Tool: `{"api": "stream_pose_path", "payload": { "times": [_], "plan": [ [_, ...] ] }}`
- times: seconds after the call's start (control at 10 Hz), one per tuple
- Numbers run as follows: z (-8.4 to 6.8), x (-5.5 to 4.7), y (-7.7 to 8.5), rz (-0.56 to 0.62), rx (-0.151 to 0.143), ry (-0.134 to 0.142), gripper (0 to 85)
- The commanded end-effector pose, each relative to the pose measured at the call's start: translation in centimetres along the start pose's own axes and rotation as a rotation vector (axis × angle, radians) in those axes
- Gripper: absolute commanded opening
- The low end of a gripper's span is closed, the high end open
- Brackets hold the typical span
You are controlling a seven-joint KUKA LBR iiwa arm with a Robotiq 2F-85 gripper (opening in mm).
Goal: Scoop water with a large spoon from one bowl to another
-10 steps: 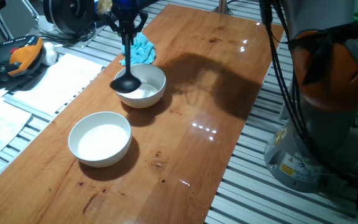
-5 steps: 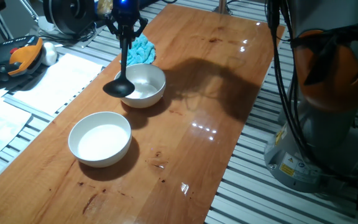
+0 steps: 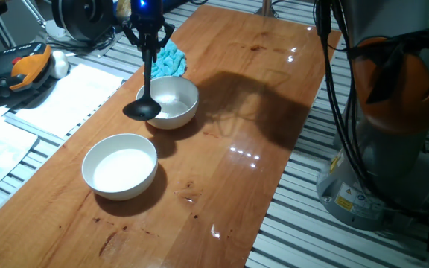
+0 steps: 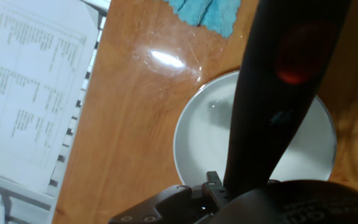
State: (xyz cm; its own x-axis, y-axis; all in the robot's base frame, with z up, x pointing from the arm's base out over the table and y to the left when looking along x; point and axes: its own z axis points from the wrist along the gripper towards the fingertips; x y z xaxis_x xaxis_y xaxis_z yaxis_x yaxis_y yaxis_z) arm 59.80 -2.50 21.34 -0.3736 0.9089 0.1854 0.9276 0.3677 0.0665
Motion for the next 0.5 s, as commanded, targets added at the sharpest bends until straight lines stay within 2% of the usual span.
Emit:
{"api": "stream_pose_path", "payload": {
  "times": [0.0,0.2,0.3,0.4],
  "plan": [
    [0.0,0.0,0.0,0.0,0.006,0.001,0.0],
    [0.0,0.2,-0.1,-0.007,0.038,-0.007,0.0],
    [-0.1,0.6,-0.3,-0.007,0.045,-0.004,0.0],
    [0.2,1.5,-0.4,-0.005,0.052,-0.021,0.0]
  ]
}}
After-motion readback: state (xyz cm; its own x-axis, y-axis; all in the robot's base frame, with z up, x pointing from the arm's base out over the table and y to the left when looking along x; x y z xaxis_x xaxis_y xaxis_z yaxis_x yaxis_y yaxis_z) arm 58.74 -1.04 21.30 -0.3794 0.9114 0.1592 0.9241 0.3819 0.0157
